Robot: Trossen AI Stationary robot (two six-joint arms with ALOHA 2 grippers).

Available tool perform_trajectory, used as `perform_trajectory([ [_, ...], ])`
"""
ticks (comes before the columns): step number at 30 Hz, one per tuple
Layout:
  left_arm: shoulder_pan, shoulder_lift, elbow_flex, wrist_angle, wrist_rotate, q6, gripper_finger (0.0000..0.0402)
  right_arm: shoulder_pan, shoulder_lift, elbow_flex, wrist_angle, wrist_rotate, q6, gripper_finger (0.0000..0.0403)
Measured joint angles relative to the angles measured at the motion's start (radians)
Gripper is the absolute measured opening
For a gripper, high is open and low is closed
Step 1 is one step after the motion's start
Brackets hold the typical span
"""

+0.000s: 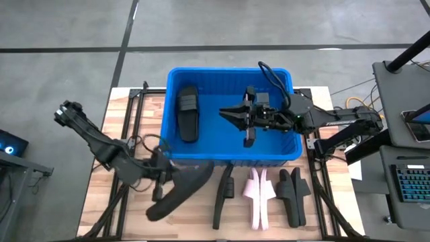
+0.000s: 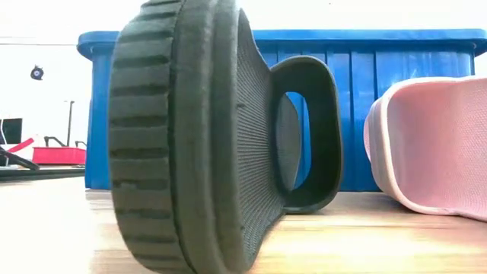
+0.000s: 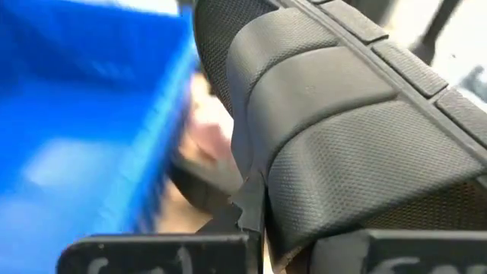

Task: Pick and place slides into bin
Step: Put the black slide into the blue bin

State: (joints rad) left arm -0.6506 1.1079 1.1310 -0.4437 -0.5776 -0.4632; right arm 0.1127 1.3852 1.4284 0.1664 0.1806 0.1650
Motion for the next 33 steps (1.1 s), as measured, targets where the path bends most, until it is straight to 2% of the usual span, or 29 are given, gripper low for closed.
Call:
perform_trajectory([
  [4, 0.009, -0.005, 0.077, 0.028, -0.209, 0.186, 0.0001, 0.000, -0.035, 0.000, -0.005, 0.000, 0.001, 0.0054],
  [7, 0.060, 0.031, 0.144, 0.031, -0.297, 0.336, 0.0001, 0.000, -0.083, 0.000, -0.037, 0.002, 0.011, 0.0054],
  [10, 0.164, 0.094, 0.205, 0.022, -0.299, 0.416, 0.0001, -0.004, -0.144, 0.000, -0.124, 0.004, 0.003, 0.0054],
  [16, 0.386, 0.244, 0.336, 0.021, -0.307, 0.419, 0.0001, -0.006, -0.265, 0.001, -0.352, 0.095, -0.007, 0.0054],
  [20, 0.500, 0.357, 0.430, 0.012, -0.349, 0.422, 0.0001, -0.008, -0.338, 0.001, -0.480, 0.120, -0.053, 0.0054],
  [23, 0.565, 0.441, 0.470, 0.007, -0.402, 0.446, 0.0001, -0.008, -0.392, 0.001, -0.562, 0.135, -0.085, 0.0054],
  [27, 0.633, 0.564, 0.497, -0.003, -0.401, 0.467, 0.0001, -0.008, -0.450, 0.001, -0.627, 0.137, -0.095, 0.0054],
  [29, 0.658, 0.628, 0.515, -0.042, -0.406, 0.469, 0.0001, -0.008, -0.471, 0.001, -0.644, 0.137, -0.105, 0.0054],
  [33, 0.697, 0.747, 0.559, -0.157, -0.500, 0.470, 0.0001, -0.008, -0.498, 0.001, -0.685, 0.137, -0.106, 0.0054],
])
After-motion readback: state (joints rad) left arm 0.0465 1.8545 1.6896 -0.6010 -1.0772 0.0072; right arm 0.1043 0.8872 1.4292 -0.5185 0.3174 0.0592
